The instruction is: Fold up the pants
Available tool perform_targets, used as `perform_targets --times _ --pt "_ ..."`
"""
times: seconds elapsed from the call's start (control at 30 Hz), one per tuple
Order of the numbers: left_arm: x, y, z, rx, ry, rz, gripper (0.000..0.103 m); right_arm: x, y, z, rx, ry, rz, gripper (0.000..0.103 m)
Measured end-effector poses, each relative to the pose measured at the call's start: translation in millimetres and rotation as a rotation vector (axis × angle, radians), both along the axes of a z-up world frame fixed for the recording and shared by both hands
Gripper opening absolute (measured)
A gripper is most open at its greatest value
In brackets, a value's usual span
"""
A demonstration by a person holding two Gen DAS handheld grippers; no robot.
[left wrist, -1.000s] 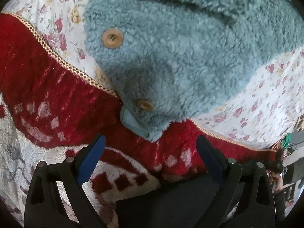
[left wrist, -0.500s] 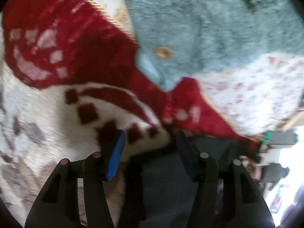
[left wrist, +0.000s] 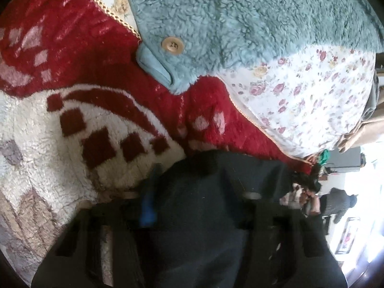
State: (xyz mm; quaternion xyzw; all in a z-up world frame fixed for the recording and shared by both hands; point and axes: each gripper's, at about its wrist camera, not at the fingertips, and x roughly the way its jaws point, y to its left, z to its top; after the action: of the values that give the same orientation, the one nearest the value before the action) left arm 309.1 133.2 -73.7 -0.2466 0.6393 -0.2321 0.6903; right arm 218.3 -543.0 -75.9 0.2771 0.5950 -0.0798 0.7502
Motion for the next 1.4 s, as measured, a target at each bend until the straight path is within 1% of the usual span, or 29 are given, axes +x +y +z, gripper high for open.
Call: perform_targets --times 0.03,0.07,0.1,0.27,0.4,0.5,0.57,0.73,0.77,0.9,1.0,1.13,1.27,1.4 --pt "-1 -2 0 0.017 -0.004 -0.007 0.013 2 1 1 -0.004 0.000 0.001 0.011" --pt "-2 0 4 0.035 -0.026 -0.018 0.010 2 2 3 -0.008 -0.006 0.001 0.011" --pt "-5 -2 8 0.047 -0.047 -0.032 0.009 1 2 5 -0.012 -0.012 0.001 0.010" --pt "-19 0 38 0.045 -0.118 -0.048 0.009 -8 7 21 -0.038 -0.048 0.005 0.006" --pt "-37 0 65 0.064 -0.170 -0.065 0.009 -23 13 45 -0.052 -0.091 0.022 0.006" --pt "-61 0 88 0.085 -0.219 -0.093 0.009 -46 18 67 -0.067 -0.126 0.044 0.005" --pt "-77 1 96 0.094 -0.241 -0.099 0.009 -63 20 78 -0.074 -0.140 0.056 0.001" --pt "-120 9 112 0.086 -0.317 -0.103 0.009 -115 24 100 -0.069 -0.195 0.079 0.001" --pt "-129 12 114 0.075 -0.326 -0.099 0.009 -125 21 102 -0.066 -0.205 0.082 0.001" --pt "-155 17 121 0.077 -0.357 -0.099 0.009 -162 23 102 -0.053 -0.224 0.093 0.001" --pt "-174 22 129 0.058 -0.380 -0.095 0.009 -181 23 102 -0.059 -0.232 0.103 0.001" --pt "-191 32 135 0.030 -0.410 -0.076 0.009 -216 34 116 -0.062 -0.280 0.130 0.001" --pt "-202 47 131 -0.012 -0.412 -0.037 0.009 -247 44 132 -0.055 -0.332 0.146 0.001" --pt "-214 63 120 -0.069 -0.400 0.008 0.009 -279 51 133 -0.032 -0.359 0.161 0.001"
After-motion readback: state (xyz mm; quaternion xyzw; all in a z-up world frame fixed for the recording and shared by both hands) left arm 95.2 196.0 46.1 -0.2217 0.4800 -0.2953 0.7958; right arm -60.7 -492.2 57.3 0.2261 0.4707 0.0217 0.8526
